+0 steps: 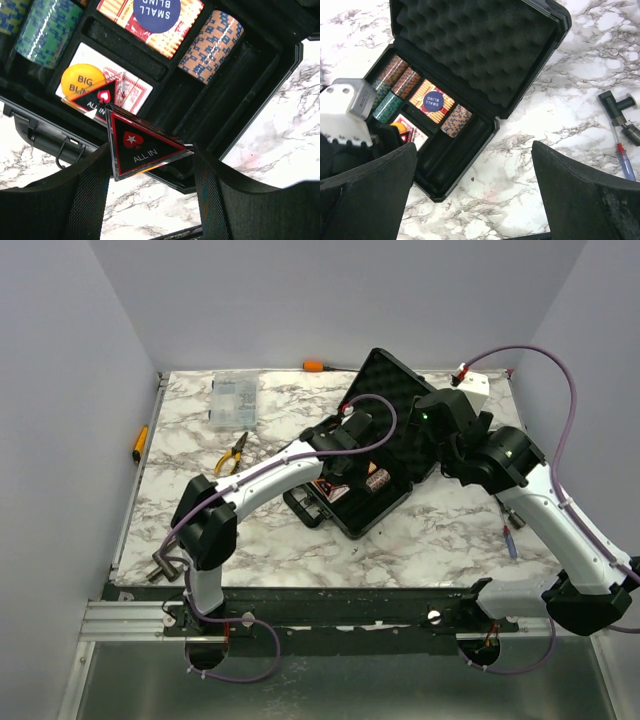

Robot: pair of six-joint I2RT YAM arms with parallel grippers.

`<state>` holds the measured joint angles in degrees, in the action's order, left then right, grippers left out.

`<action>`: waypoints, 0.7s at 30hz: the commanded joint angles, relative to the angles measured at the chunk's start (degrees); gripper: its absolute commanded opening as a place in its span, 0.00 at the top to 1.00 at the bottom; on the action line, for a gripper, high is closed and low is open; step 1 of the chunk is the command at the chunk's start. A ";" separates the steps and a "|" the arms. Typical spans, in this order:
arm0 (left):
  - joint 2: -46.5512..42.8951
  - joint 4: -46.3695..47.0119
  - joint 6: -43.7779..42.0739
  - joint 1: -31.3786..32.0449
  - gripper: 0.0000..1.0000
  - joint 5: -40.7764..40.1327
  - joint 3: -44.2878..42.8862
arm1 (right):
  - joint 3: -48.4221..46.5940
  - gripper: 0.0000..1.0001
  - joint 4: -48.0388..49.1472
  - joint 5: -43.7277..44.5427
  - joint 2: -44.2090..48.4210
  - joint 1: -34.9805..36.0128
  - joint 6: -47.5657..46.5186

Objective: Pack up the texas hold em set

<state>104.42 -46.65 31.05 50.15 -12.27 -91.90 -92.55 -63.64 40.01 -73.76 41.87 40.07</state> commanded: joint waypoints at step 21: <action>18.40 -0.57 -9.05 -4.27 0.60 5.65 -20.55 | 0.82 0.00 2.84 -3.17 7.22 -0.30 0.20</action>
<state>119.77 -46.87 23.81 46.30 -8.47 -108.90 -93.17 -62.70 38.28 -67.75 41.87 40.05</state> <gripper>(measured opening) 0.603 0.998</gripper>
